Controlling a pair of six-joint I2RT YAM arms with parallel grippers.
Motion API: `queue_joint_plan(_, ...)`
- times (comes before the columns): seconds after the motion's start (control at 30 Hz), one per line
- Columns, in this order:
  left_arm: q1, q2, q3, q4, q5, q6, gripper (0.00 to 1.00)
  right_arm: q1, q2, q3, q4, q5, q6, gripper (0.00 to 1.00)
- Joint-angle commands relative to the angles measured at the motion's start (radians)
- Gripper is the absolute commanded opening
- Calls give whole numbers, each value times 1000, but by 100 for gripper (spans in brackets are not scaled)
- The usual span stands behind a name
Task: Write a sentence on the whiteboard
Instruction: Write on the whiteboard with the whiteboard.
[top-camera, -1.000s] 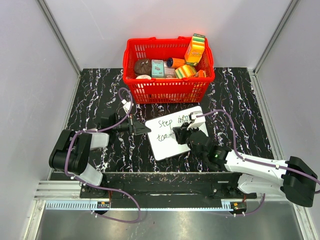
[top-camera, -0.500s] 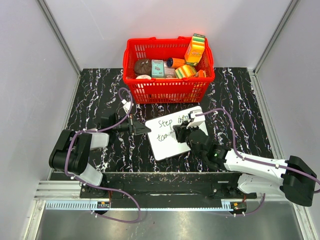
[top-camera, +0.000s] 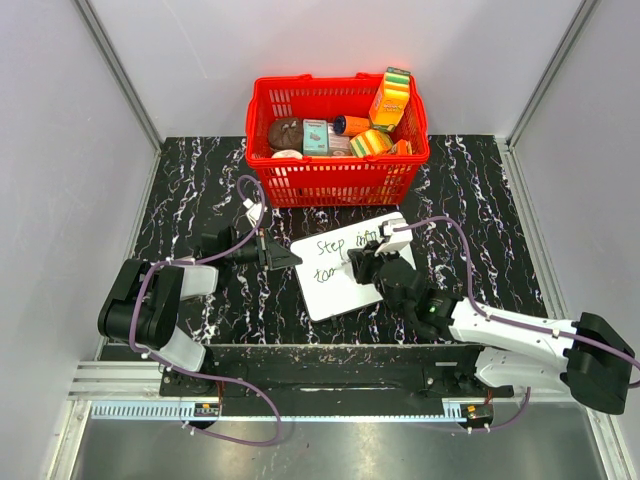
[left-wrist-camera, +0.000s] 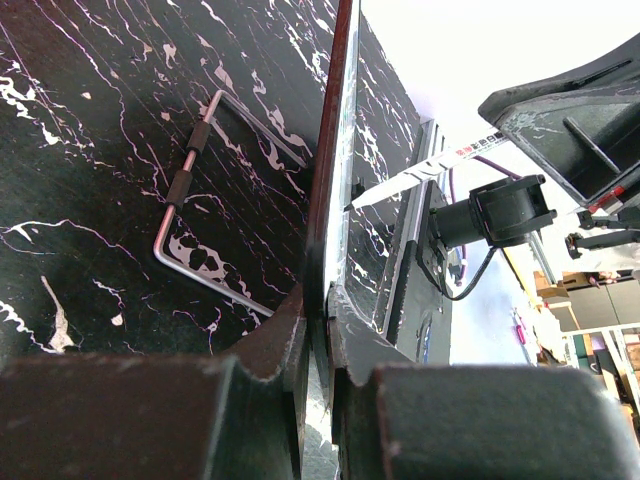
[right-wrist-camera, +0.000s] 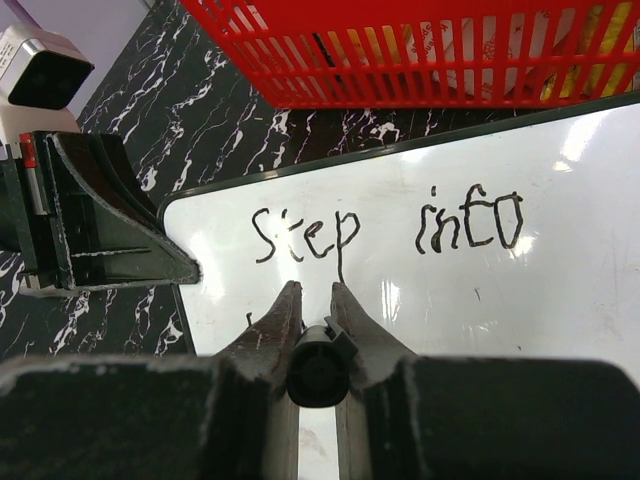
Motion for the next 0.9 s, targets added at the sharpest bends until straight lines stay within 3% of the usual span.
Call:
queue_joint_plan(0.0, -18, 18, 15, 1, -17, 84, 0, -14, -26, -6, -11, 59, 1, 0)
queue_joint_plan(0.87, -18, 18, 15, 1, -20, 84, 0, -14, -84, -48, -51, 13, 41, 0)
